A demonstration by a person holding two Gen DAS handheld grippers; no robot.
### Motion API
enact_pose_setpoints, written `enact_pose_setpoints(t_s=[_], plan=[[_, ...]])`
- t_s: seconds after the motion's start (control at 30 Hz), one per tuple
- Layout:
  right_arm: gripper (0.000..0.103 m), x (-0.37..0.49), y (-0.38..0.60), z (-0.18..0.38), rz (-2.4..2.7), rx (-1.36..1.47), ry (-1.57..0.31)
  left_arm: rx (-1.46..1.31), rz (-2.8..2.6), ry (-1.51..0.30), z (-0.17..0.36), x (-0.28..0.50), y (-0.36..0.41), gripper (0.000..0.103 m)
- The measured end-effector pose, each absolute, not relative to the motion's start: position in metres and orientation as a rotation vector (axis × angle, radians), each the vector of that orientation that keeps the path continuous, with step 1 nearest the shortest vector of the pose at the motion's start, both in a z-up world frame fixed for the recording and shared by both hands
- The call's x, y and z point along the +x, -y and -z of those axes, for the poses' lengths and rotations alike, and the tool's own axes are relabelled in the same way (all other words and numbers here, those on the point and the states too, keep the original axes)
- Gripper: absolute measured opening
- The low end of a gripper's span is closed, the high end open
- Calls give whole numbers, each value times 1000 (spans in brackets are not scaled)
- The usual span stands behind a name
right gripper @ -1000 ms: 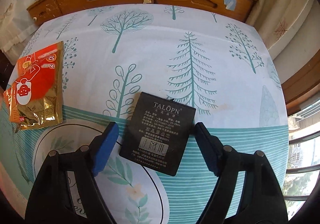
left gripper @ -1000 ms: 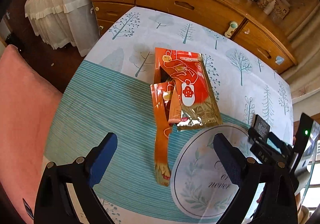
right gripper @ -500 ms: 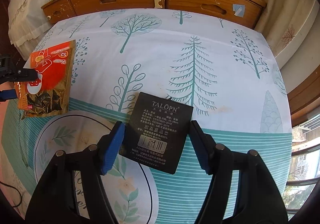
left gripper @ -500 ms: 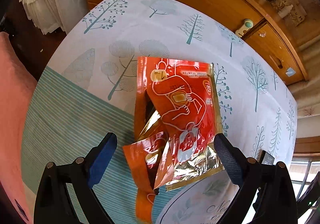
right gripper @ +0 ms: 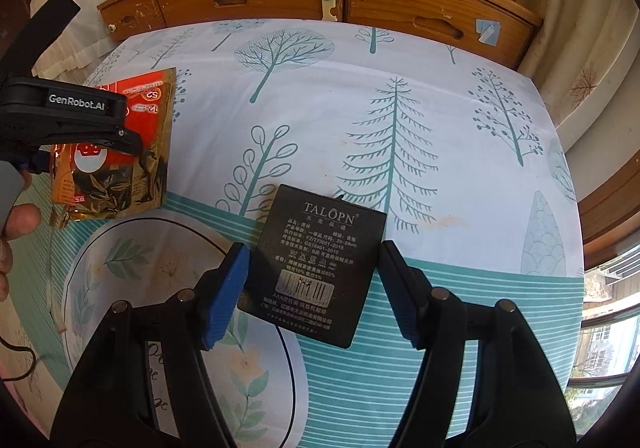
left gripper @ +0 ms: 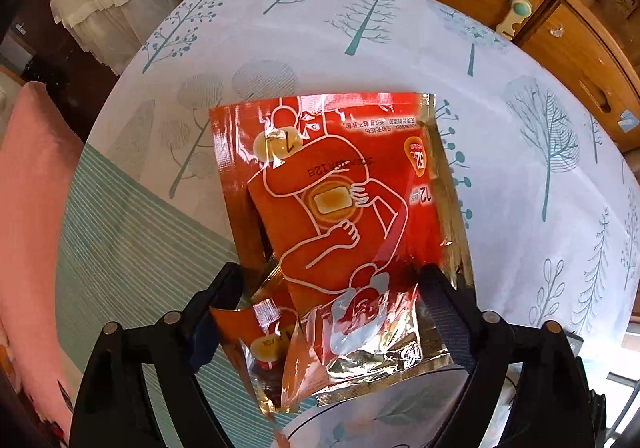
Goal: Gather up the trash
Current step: 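Grasp the orange heat-pack bags with the left tool while the right tool grasps the black card, then carry the orange bags in the left tool while the right tool carries the black card to the bin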
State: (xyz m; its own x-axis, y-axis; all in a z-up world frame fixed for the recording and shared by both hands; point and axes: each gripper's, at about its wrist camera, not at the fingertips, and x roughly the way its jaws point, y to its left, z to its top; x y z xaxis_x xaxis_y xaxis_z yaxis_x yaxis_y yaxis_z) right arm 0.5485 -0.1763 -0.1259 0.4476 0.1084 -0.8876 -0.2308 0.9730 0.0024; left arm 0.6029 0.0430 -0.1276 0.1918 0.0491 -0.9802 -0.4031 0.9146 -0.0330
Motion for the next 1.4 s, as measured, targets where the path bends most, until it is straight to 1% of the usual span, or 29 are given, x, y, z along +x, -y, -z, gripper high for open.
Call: enact_pose_setpoints(t_s=[0.03, 0.07, 0.1, 0.13, 0.2, 0.37, 0.6, 0.73, 0.87, 1.0, 1.13, 1.27, 1.4], plan=[[64, 548, 177, 126, -213, -126, -1086, -305, -326, -1339, 125, 604, -40, 74], [64, 548, 177, 126, -215, -127, -1085, -295, -331, -1336, 123, 605, -37, 69], [64, 548, 177, 126, -217, -128, -1083, -288, -327, -1334, 123, 605, -34, 67], [64, 547, 177, 126, -219, -129, -1082, -287, -315, -1329, 121, 605, -32, 61], [64, 546, 177, 125, -222, -131, -1080, -298, -287, -1317, 118, 602, -28, 38], [63, 543, 178, 124, -240, -115, -1091, -266, -244, -1276, 101, 586, -17, 31], [60, 529, 189, 119, -282, -3, -1135, -223, -150, -1197, 56, 519, -21, 29], [59, 505, 199, 114, -329, 154, -1177, -212, -96, -1162, 25, 455, -29, 29], [59, 459, 201, 99, -376, 235, -1175, -204, -52, -1147, 5, 376, -40, 29], [59, 397, 196, 79, -423, 258, -1166, -193, 20, -1113, -11, 287, -49, 29], [59, 315, 181, 55, -437, 233, -1139, -150, 89, -1084, -19, 199, -62, 29], [59, 220, 164, 42, -391, 235, -1130, -161, 192, -1094, -13, 117, -83, 29], [59, 126, 150, 40, -307, 260, -1115, -103, 252, -1126, 4, 42, -97, 29]])
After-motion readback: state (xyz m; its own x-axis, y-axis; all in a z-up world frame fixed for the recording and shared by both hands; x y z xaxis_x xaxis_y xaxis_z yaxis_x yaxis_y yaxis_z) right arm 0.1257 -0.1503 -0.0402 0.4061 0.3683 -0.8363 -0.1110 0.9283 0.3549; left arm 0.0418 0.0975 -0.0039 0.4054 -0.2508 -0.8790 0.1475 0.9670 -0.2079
